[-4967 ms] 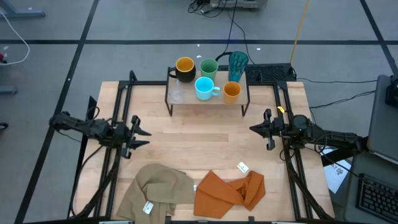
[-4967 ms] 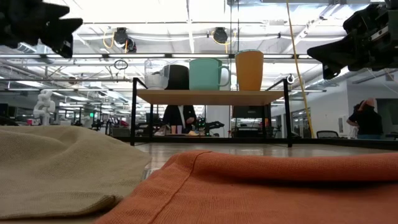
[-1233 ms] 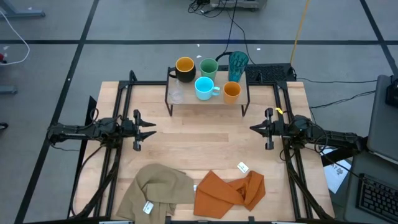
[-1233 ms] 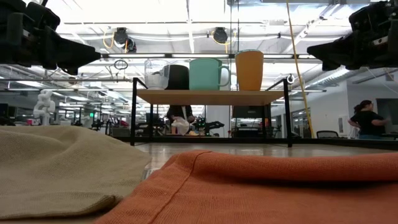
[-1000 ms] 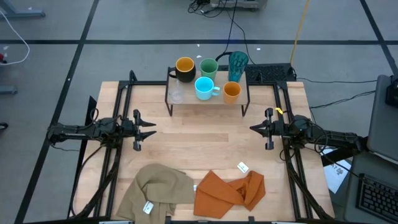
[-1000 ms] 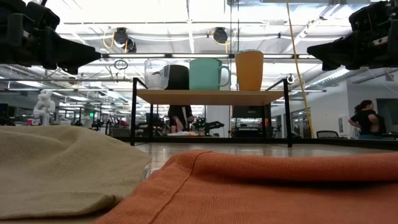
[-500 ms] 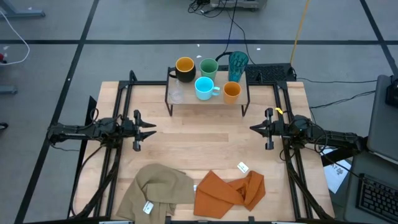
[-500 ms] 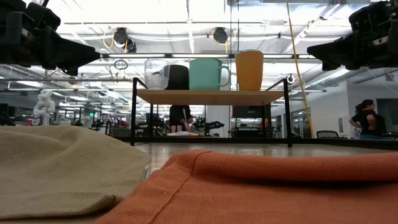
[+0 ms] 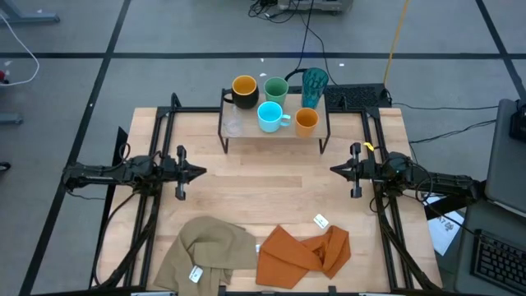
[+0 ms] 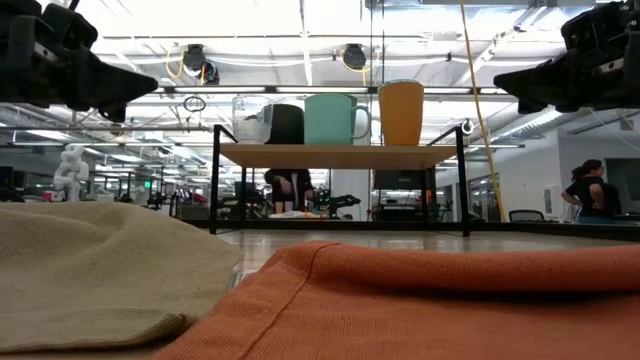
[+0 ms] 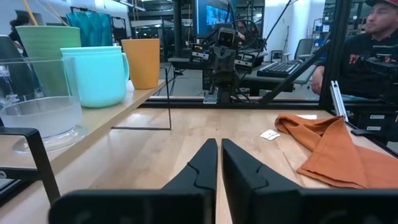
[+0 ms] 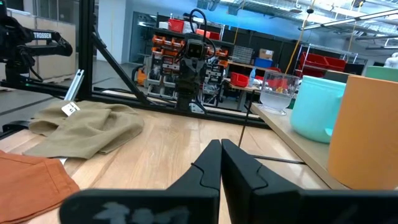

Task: Stack small to large cups/mugs on shelf
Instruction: Return to Home Position

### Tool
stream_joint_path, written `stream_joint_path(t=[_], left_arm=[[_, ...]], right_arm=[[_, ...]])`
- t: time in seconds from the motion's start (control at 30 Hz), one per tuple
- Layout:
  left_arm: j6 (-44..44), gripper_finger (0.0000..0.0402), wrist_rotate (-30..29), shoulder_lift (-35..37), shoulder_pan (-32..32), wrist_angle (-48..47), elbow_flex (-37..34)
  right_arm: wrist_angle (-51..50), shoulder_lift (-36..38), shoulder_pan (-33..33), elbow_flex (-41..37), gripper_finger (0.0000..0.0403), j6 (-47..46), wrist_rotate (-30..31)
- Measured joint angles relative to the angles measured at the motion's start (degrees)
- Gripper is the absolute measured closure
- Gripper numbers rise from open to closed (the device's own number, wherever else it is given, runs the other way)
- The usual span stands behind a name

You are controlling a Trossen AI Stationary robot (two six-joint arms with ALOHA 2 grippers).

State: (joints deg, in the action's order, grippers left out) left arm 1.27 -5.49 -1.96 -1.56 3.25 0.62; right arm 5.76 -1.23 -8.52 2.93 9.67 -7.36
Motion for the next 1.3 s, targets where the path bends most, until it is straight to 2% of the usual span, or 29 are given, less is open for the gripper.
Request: stream_joint_path(t=[1.3], left_arm=[[0.0, 0.0369, -0.1, 0.0, 0.0, -0.1, 0.0]], right_arm=[[-1.2, 0.0, 0.0, 0.0, 0.0403, -2.0, -1.5]])
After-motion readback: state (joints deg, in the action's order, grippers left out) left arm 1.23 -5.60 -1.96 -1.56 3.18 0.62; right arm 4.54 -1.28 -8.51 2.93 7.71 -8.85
